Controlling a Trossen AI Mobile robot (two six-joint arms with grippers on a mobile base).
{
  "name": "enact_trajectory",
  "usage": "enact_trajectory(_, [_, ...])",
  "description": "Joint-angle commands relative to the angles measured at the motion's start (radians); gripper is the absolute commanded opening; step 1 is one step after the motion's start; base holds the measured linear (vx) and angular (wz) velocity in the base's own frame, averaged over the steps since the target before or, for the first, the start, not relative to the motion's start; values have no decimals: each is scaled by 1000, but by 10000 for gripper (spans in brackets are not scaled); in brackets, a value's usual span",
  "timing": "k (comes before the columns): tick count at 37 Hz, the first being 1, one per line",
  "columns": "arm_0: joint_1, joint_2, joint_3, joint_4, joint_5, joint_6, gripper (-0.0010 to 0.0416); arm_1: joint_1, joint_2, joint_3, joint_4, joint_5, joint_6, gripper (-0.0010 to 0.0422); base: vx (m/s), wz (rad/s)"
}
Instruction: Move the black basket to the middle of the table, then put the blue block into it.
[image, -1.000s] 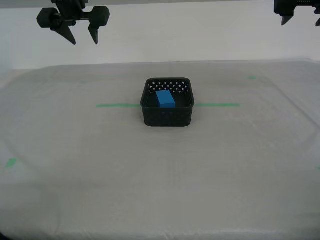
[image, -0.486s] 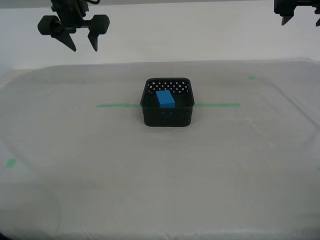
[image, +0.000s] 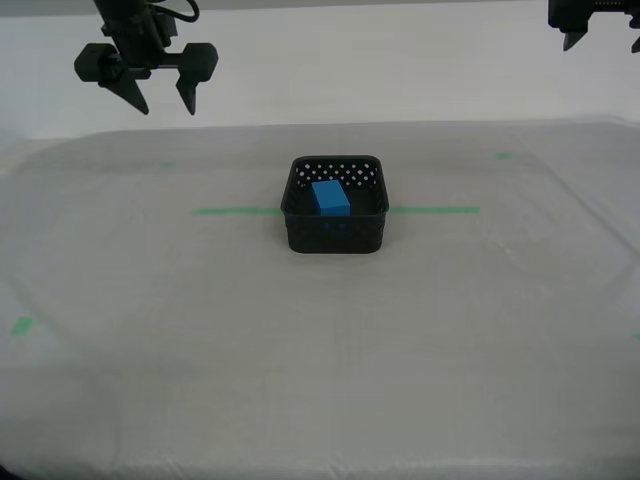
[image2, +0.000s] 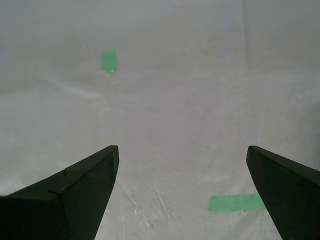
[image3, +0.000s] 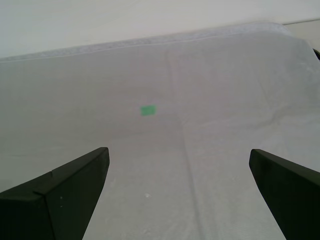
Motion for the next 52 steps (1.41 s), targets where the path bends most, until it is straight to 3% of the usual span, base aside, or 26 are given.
enact_trajectory(1, [1, 0, 1, 2, -2, 1, 394, 2, -16, -2, 24, -3, 16, 350, 0, 0])
enact_trajectory(13, [1, 0, 1, 2, -3, -9, 394, 8, -180, -213, 268, -81, 0, 350, 0, 0])
enact_trajectory(22, [1, 0, 1, 2, -3, -9, 394, 11, -302, -393, 459, -81, -50, 350, 0, 0])
enact_trajectory(52, [1, 0, 1, 3, -3, -8, 394, 11, -329, -435, 469, -80, -48, 350, 0, 0])
